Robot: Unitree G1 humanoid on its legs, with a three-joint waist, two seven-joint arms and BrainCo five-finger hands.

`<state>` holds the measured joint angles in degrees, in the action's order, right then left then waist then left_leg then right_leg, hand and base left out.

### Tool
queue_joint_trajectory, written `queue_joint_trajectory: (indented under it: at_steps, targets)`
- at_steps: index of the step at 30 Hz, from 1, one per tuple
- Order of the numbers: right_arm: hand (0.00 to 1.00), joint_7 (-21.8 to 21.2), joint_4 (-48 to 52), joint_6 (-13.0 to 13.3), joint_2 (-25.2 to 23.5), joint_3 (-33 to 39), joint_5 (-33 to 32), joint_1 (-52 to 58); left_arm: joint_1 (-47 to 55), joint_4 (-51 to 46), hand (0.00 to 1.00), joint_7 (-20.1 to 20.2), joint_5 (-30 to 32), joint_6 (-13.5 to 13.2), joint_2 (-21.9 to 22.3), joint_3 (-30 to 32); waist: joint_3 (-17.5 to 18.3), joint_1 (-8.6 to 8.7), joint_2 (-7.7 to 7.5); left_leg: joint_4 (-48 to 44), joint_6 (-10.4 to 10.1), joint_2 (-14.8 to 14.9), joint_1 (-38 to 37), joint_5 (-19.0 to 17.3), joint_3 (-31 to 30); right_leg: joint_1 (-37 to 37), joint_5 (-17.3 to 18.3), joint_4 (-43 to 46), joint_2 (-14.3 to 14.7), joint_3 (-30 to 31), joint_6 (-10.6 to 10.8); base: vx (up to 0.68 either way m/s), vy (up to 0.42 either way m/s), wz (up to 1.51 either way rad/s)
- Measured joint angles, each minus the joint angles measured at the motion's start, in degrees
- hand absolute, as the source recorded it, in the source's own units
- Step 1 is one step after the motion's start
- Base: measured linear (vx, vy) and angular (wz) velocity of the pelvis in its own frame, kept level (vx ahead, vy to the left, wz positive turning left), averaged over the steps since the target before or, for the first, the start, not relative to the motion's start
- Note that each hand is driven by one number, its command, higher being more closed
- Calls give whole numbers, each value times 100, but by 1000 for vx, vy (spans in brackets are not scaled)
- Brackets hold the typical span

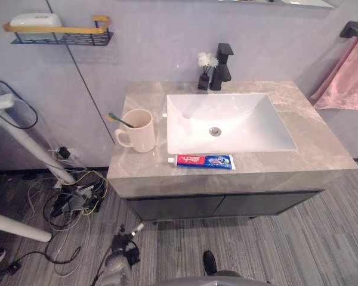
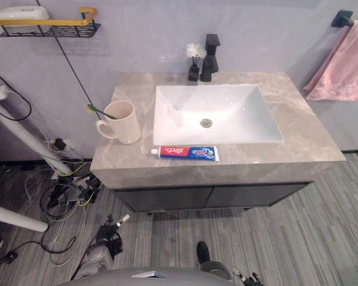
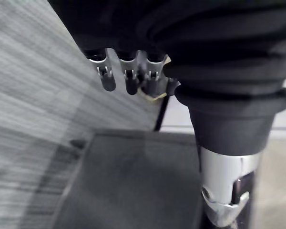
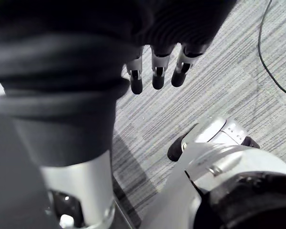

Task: Organize washtable

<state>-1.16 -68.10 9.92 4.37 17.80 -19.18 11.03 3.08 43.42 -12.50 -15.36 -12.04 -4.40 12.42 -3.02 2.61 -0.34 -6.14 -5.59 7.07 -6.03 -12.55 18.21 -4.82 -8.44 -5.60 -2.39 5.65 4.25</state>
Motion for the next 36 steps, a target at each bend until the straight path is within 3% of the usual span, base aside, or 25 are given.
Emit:
queue_joint_trajectory:
  at_steps: [3, 6, 11, 14, 18, 23, 27, 31, 36]
  targets:
    - [0, 4, 8, 18, 7, -49, 0, 8, 184, -1527, 0, -435, 8, -53, 59, 525, 2, -8, 0, 13, -15, 13, 39, 31, -80, -11, 1, -1, -21, -53, -5, -65, -19, 14]
    - [0, 1, 17, 83, 23, -48, 0, 70, 212, -2887, 0, -732, 501, -115, 203, 630, 40, -9, 52, 32, -14, 14, 112, 81, -240, -7, 4, 0, -48, -218, -10, -17, -24, 27]
    - [0, -80, 10, 109, 62, -13, 0, 94, 73, -5908, 0, -1247, 2325, -152, 286, 329, 113, -9, 101, -42, -14, 7, 138, 125, -333, 34, -1, 37, -77, -298, -6, 28, -1, 10]
    - [0, -154, 5, 109, 54, 9, -2, 181, -360, -6769, 0, -1331, 3265, -357, -179, -340, 171, -18, 90, -93, -13, -7, 120, 125, -400, 118, -2, 38, -96, -328, -6, -13, 10, 11]
    - [0, -304, 6, 108, 49, 13, -3, 198, -875, -7094, 0, -1131, 4084, -471, -607, -1289, 196, -1, 74, -166, 16, -8, 123, 100, -437, 181, -11, 37, -98, -326, 8, -76, 3, 2]
    - [0, -390, 5, 100, 53, 39, -3, 281, -1163, -7045, 0, -658, 4345, -658, -887, -2069, 199, 14, 86, -201, -7, 3, 126, 85, -441, 184, 24, 36, -108, -319, 11, -64, -3, -2]
    - [0, -445, 2, 58, 59, 114, -2, 334, -1776, -6525, 0, 102, 4393, -705, -1502, -3088, 211, 25, 106, -201, -38, 7, 143, 85, -460, 179, 27, 36, -115, -325, 7, -22, -6, 2]
    - [0, -517, 1, 1, 44, 256, -3, 335, -2232, -5712, 0, 693, 4392, -648, -1605, -3599, 225, 159, 129, -201, -37, 6, 156, 95, -455, 160, 23, 36, -116, -324, 14, 0, 0, 0]
    - [0, -517, 1, -67, 10, 406, -2, 335, -2626, -4814, 0, 1092, 4400, -427, -1614, -3954, 213, 206, 130, -137, -8, 6, 98, 109, -427, 171, -12, 36, -102, -330, 14, 42, 0, -3]
